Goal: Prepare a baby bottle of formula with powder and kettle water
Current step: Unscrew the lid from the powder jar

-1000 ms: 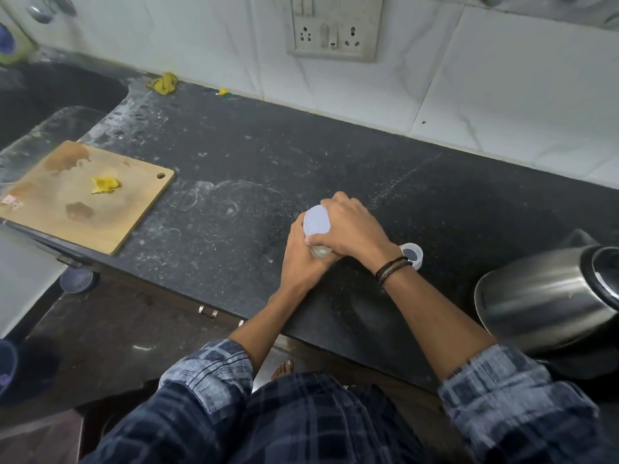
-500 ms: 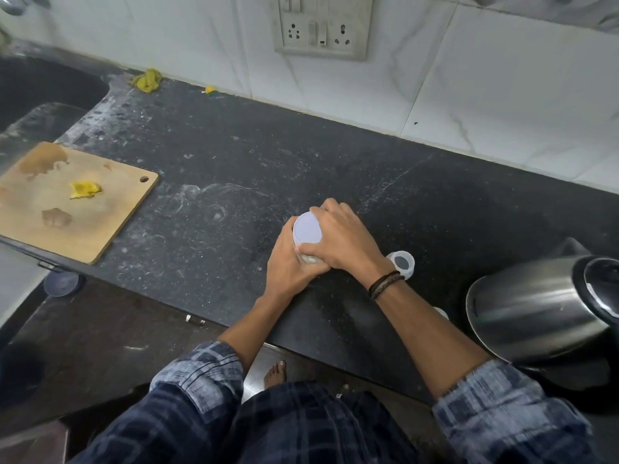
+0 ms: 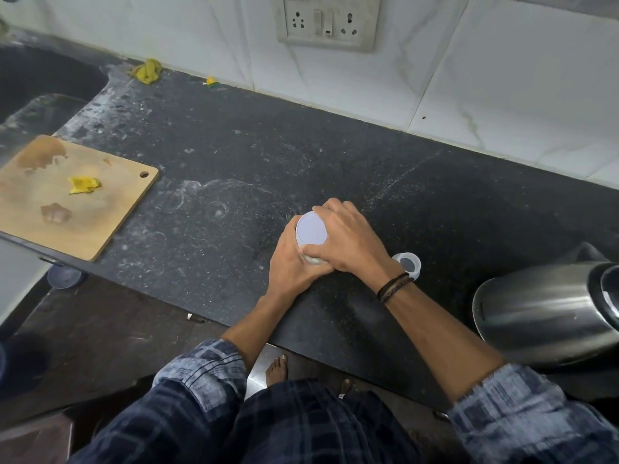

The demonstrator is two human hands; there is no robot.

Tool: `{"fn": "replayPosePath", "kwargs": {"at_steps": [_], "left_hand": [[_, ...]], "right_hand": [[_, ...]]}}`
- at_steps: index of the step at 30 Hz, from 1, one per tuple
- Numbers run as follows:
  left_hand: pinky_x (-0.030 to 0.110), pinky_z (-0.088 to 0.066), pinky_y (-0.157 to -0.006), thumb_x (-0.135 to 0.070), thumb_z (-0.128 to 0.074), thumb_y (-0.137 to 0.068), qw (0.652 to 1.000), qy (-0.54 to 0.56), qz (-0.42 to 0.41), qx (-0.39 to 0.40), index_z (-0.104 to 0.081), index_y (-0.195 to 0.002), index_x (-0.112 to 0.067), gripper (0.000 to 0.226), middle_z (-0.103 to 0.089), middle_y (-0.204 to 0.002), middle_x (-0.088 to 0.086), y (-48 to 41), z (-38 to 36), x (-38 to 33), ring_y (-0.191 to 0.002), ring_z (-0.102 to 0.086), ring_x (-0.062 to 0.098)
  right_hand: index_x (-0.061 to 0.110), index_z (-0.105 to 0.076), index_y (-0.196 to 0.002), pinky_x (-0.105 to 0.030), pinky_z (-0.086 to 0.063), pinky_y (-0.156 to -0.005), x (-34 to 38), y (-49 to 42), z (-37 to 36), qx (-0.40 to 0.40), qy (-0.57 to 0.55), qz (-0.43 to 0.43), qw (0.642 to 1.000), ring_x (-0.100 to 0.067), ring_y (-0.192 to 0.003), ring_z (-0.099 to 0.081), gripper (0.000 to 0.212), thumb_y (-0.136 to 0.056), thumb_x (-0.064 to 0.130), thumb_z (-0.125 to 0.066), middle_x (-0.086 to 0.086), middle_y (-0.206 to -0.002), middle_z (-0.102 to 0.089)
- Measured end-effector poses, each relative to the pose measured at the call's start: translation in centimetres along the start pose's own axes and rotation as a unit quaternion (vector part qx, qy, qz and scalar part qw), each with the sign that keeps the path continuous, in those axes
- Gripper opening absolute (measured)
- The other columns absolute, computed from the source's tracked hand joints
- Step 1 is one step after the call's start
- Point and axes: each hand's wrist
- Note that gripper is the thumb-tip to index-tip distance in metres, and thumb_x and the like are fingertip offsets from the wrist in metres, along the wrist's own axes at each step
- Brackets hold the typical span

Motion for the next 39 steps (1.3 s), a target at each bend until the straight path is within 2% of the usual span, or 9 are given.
{"fn": "replayPosePath", "kwargs": {"at_steps": [4,10,17,21,25,28,30,34,39], "left_hand": [[0.031,-0.049,-0.098,-0.049,-0.095,-0.061,1.0,0.0,-0.004,-0.006,-0.04,-0.144,-0.029,0.102,-0.05,-0.136,-0.018,0.0,0.0,-0.3,-0.126,-0.052,0.007],[0.037,-0.052,-0.098,-0.042,-0.097,-0.061,1.0,-0.003,0.0,-0.008,-0.039,-0.145,-0.027,0.104,-0.052,-0.138,-0.013,-0.1,-0.1,0.0,-0.127,-0.053,0.012],[0.025,-0.05,-0.089,-0.032,-0.096,-0.062,1.0,0.007,-0.002,-0.012,-0.041,-0.14,-0.029,0.095,-0.052,-0.128,-0.018,-0.2,0.0,-0.2,-0.118,-0.053,0.007],[0.024,-0.047,-0.092,-0.042,-0.091,-0.06,1.0,0.004,0.002,-0.004,-0.039,-0.144,-0.026,0.1,-0.05,-0.135,-0.016,-0.1,0.0,-0.1,-0.124,-0.05,0.007],[0.026,-0.044,-0.099,-0.052,-0.086,-0.056,1.0,0.0,0.001,0.01,-0.038,-0.149,-0.022,0.108,-0.047,-0.144,-0.014,-0.2,-0.1,0.3,-0.132,-0.045,0.007],[0.0,-0.026,-0.097,-0.057,-0.08,-0.054,1.0,-0.005,0.006,0.012,-0.036,-0.151,-0.017,0.114,-0.037,-0.142,-0.021,0.0,-0.1,0.0,-0.129,-0.032,-0.008],[-0.006,-0.023,-0.092,-0.059,-0.076,-0.053,1.0,-0.007,0.007,0.013,-0.037,-0.15,-0.015,0.114,-0.036,-0.139,-0.02,0.0,-0.1,-0.2,-0.125,-0.03,-0.009],[0.0,-0.03,-0.09,-0.057,-0.077,-0.054,1.0,-0.005,0.002,0.009,-0.042,-0.145,-0.019,0.105,-0.043,-0.134,-0.02,-0.2,0.0,-0.2,-0.122,-0.04,-0.003],[0.01,-0.041,-0.086,-0.053,-0.079,-0.053,1.0,0.014,0.0,-0.003,-0.046,-0.136,-0.022,0.095,-0.052,-0.124,-0.017,-0.2,0.1,-0.8,-0.115,-0.052,0.006]], "right_hand": [[0.013,-0.05,-0.144,-0.031,-0.04,-0.096,-0.2,-0.2,-0.1,-0.002,0.004,0.011,1.0,-0.023,-0.121,-0.046,0.073,-0.084,0.049,-0.074,-0.005,-0.137,-0.051],[0.014,-0.055,-0.138,-0.031,-0.041,-0.092,-0.5,-0.3,-0.1,-0.008,0.008,0.028,1.0,-0.022,-0.117,-0.047,0.067,-0.083,0.048,-0.075,-0.003,-0.132,-0.053],[0.011,-0.057,-0.135,-0.031,-0.04,-0.09,-0.7,-0.6,0.2,-0.002,0.013,0.052,0.999,-0.022,-0.113,-0.049,0.068,-0.081,0.048,-0.077,-0.004,-0.127,-0.054],[0.013,-0.054,-0.137,-0.031,-0.041,-0.09,-0.9,-0.5,0.4,-0.002,0.025,0.065,0.998,-0.023,-0.114,-0.05,0.069,-0.082,0.05,-0.074,-0.004,-0.128,-0.054],[0.01,-0.049,-0.132,-0.035,-0.042,-0.081,-0.7,-0.6,0.2,0.0,0.096,0.084,0.992,-0.027,-0.109,-0.053,0.066,-0.088,0.057,-0.062,-0.01,-0.122,-0.054],[0.011,-0.049,-0.131,-0.039,-0.044,-0.077,-1.3,-0.6,-0.2,-0.028,0.189,0.118,0.975,-0.031,-0.097,-0.057,0.071,-0.091,0.07,-0.049,-0.013,-0.113,-0.058],[0.012,-0.048,-0.131,-0.039,-0.041,-0.07,-1.7,-0.7,-0.4,-0.037,0.235,0.135,0.962,-0.032,-0.088,-0.061,0.075,-0.091,0.075,-0.042,-0.013,-0.105,-0.063],[0.015,-0.043,-0.127,-0.035,-0.033,-0.058,-1.9,-1.6,0.2,-0.029,0.258,0.153,0.954,-0.033,-0.075,-0.063,0.074,-0.088,0.078,-0.042,-0.012,-0.092,-0.067],[0.018,-0.041,-0.115,-0.034,-0.03,-0.053,-2.4,-2.1,0.5,-0.013,0.229,0.156,0.961,-0.031,-0.062,-0.049,0.069,-0.082,0.079,-0.048,-0.008,-0.082,-0.065]]}}
Point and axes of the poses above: each hand's wrist, its own y-axis away from the middle knuckle, its own z-axis out of the back of the hand, x = y × z
